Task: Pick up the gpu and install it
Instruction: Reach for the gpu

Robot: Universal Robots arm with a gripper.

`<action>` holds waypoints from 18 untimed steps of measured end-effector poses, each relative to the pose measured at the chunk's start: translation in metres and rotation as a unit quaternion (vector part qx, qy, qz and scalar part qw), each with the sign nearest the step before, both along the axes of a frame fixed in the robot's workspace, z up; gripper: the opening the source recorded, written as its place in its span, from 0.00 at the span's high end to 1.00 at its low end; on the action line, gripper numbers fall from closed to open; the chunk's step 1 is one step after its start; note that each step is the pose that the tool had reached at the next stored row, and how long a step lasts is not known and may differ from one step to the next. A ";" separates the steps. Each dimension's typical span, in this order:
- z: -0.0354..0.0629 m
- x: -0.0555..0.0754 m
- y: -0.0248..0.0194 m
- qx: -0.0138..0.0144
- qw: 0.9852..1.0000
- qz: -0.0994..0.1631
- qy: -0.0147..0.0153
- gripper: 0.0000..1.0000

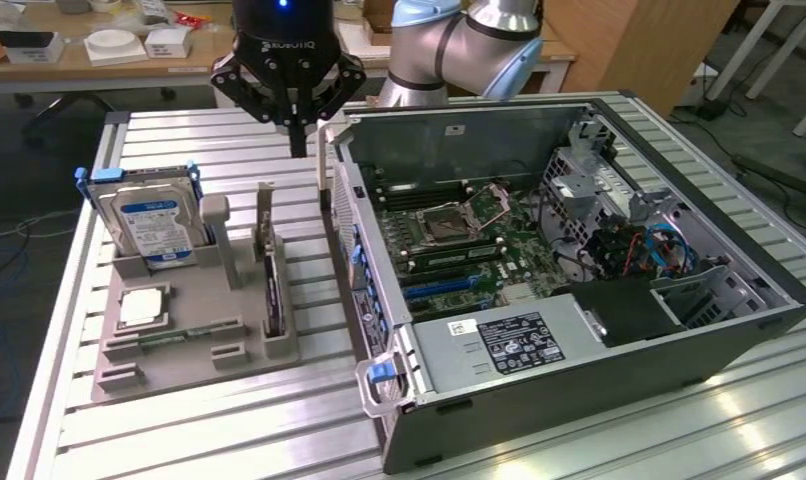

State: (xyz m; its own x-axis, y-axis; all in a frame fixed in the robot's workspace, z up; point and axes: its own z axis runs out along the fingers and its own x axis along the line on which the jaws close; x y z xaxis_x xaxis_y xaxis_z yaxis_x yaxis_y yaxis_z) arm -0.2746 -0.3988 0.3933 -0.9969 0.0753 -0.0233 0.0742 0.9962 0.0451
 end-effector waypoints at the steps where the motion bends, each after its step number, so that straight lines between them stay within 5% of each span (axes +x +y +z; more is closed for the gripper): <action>1: 0.0000 -0.001 0.0000 0.000 1.000 0.000 0.000 0.90; 18: 0.0000 -0.022 0.0000 0.000 1.000 0.000 0.000 0.90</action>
